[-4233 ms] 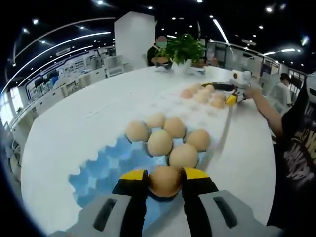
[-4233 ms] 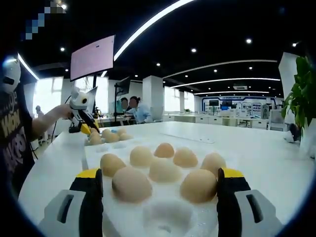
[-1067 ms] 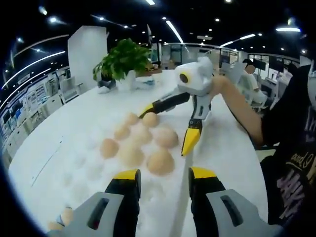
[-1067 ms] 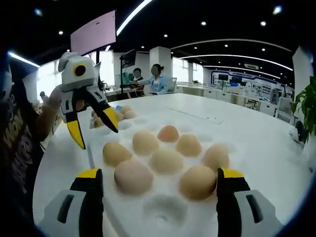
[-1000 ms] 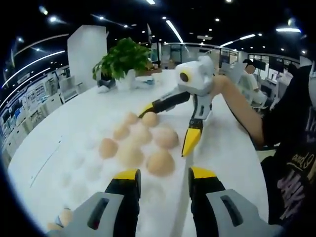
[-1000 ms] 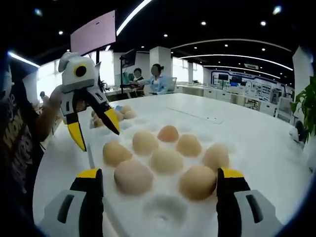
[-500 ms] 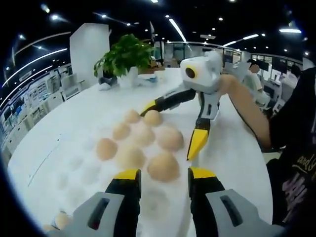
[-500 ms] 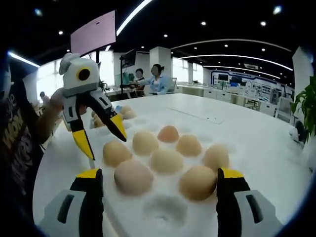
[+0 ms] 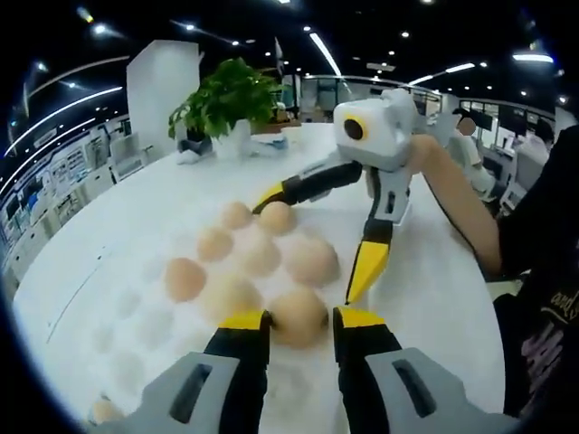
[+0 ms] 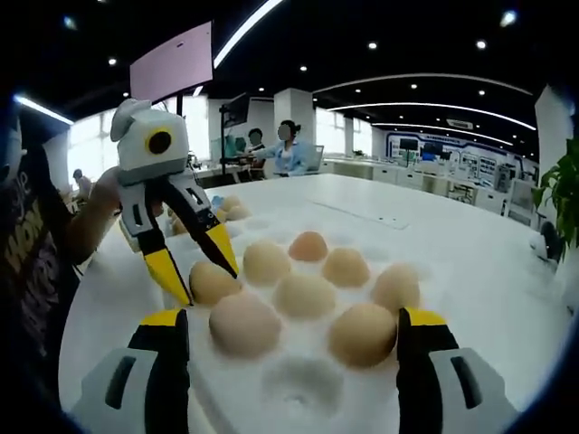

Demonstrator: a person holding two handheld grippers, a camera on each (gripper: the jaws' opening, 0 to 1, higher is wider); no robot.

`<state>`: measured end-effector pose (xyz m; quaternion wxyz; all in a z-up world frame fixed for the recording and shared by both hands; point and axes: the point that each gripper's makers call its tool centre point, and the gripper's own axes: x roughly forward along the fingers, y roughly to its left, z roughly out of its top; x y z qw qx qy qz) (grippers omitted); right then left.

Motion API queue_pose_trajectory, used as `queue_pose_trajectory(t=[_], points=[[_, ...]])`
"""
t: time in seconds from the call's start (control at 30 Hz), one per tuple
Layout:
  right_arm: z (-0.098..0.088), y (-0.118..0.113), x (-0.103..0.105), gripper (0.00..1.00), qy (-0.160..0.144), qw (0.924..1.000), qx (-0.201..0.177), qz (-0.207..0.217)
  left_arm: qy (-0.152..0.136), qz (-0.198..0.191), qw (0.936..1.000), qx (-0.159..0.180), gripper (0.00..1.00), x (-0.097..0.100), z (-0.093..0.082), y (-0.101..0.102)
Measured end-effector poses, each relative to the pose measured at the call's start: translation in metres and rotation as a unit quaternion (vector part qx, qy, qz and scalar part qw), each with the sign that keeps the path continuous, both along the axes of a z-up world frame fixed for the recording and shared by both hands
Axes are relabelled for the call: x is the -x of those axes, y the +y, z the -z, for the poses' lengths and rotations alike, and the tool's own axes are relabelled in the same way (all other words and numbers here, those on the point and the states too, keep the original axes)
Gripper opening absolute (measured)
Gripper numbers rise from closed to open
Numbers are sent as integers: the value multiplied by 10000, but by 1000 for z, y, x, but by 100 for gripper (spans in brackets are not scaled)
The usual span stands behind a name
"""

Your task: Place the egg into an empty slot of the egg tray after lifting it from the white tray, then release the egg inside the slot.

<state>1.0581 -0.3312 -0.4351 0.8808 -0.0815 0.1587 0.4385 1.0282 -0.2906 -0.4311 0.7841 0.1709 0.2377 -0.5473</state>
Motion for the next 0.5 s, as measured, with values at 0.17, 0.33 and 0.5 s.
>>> queue_pose_trajectory(t=[0.17,0.33,0.5], points=[[0,0,0,100,-6,10000,-7,2,-22,-16,10000,-18,26,-3,0,1],[0,-1,0,100,-7,10000,-11,1,-41,-16,10000,-39,26,-5,1,1],[0,-1,-1,100,-5,10000,-5,7,18,-41,10000,-37,26,-2,1,-2]])
